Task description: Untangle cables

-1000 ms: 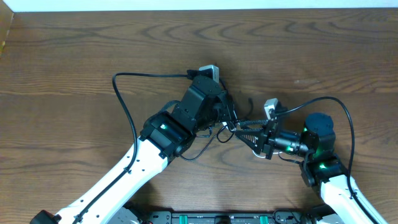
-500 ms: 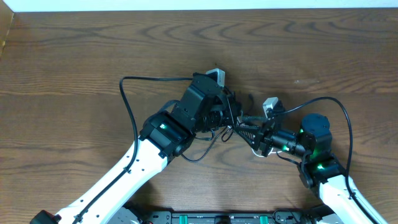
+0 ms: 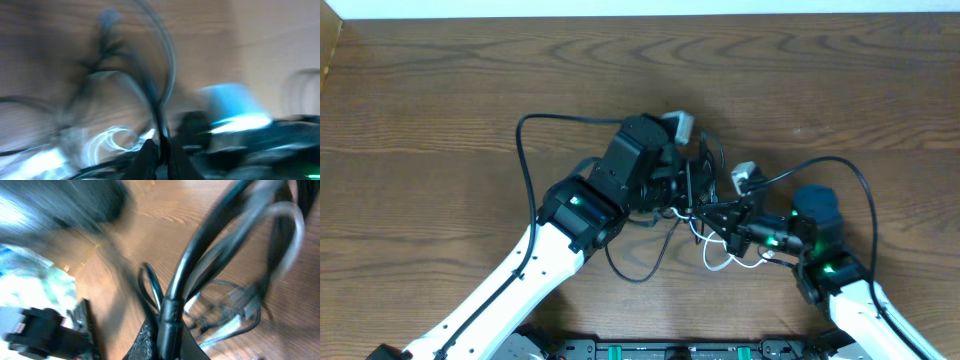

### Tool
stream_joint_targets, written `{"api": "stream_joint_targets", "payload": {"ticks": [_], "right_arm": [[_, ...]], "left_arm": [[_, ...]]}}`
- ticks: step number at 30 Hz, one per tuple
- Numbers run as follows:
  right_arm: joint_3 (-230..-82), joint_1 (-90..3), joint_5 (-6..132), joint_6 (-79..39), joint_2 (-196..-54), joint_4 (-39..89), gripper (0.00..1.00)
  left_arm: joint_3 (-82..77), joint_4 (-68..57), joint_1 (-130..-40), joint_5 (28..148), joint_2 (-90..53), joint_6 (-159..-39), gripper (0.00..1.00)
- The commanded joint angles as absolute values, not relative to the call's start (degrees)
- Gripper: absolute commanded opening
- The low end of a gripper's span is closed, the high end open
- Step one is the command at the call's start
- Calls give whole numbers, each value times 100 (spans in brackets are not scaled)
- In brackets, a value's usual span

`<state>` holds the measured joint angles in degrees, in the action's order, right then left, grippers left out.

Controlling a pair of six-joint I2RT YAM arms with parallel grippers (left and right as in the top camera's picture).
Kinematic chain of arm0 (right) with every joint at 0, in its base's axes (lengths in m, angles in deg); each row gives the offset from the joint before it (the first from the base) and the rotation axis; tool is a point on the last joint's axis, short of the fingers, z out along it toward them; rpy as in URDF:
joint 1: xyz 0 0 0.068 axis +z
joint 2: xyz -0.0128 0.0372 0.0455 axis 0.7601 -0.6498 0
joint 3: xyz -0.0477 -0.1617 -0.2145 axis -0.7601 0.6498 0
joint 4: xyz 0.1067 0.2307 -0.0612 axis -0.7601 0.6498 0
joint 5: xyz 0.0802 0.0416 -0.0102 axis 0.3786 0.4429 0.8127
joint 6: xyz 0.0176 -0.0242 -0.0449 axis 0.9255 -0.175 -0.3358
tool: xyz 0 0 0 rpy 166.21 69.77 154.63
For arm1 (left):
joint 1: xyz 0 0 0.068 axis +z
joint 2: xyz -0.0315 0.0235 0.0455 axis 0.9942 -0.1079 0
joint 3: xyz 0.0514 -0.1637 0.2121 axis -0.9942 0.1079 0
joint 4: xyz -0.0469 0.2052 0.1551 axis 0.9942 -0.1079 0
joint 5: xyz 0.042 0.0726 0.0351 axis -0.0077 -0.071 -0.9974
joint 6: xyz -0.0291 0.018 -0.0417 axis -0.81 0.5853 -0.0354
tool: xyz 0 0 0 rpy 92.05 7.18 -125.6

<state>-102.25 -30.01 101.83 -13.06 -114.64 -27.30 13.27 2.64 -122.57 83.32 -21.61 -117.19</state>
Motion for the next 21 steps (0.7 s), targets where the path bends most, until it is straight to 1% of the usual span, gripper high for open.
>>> {"api": "stream_joint_targets", "payload": {"ticks": [1, 2, 3, 4, 5, 6, 7, 8, 12, 17, 21], "right_arm": [[-10260, -3491, 10751, -246, -10964, -2643, 1], [-10260, -3617, 10747, -91, -10903, -2588, 1], [-10260, -3921, 10749, 272, -10813, -2514, 1], [-10260, -4048, 10751, 464, -10791, -2512, 1], [-10260, -4225, 10754, 858, -10789, -2514, 1], [-10260, -4332, 10758, 1153, -10791, -2509, 1], [-10260, -4496, 10778, 1540, -10791, -2483, 1], [-10260, -4555, 10808, 1675, -10791, -2483, 1], [-10260, -4710, 10880, 2510, -10802, -2468, 1], [-10260, -4719, 10850, 3531, -10896, -2477, 1], [-10260, -4721, 10843, 3701, -10999, -2485, 1]], "left_arm": [[1268, -651, -12229, 6064, -2113, -10991, 8], [1268, -796, -12229, 5900, -2113, -10989, 8], [1268, -1014, -12229, 5740, -2113, -10989, 40], [1268, -1069, -12229, 5749, -2113, -10991, 57], [1268, -1113, -12229, 5784, -2113, -10991, 70], [1268, -1137, -12229, 5869, -2113, -10991, 73], [1268, -1145, -12229, 6022, -2113, -10989, 73], [1268, -1145, -12229, 6247, -2113, -10960, 74], [1279, -1134, -12323, 7004, -2113, -10211, 75], [1410, -973, -12863, 7012, -2113, -9531, 77], [1498, -682, -13188, 6748, -2113, -9450, 78]]}}
